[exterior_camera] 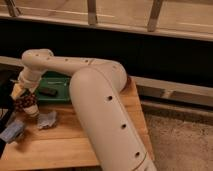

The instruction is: Place grapes in paper cup

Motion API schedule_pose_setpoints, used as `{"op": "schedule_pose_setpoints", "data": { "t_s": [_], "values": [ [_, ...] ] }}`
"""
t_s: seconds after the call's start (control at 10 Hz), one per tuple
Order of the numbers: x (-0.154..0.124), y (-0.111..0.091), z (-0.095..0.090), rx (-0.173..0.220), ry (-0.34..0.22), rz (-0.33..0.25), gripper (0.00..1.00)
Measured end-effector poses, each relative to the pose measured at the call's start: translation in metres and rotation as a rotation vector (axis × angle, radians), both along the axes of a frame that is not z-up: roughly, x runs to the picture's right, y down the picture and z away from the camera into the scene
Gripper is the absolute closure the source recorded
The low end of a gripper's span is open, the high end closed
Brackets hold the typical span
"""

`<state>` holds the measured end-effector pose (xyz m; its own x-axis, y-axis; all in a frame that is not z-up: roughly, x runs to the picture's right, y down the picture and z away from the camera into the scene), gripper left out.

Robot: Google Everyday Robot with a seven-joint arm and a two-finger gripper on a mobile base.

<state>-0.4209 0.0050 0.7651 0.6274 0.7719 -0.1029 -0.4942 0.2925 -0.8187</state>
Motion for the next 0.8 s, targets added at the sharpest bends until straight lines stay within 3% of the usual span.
{"op": "schedule_pose_setpoints", "data": {
  "t_s": [0.3, 0.7, 0.8],
  "values": [
    [0.016, -0.013, 0.000, 0.030, 0.044, 0.008, 0.22],
    [0.088, -0.036, -0.002, 0.088, 0.208, 0.038, 0.22],
    [0.093, -0.036, -0.002, 0.090, 0.218, 0.040, 0.22]
  ]
}}
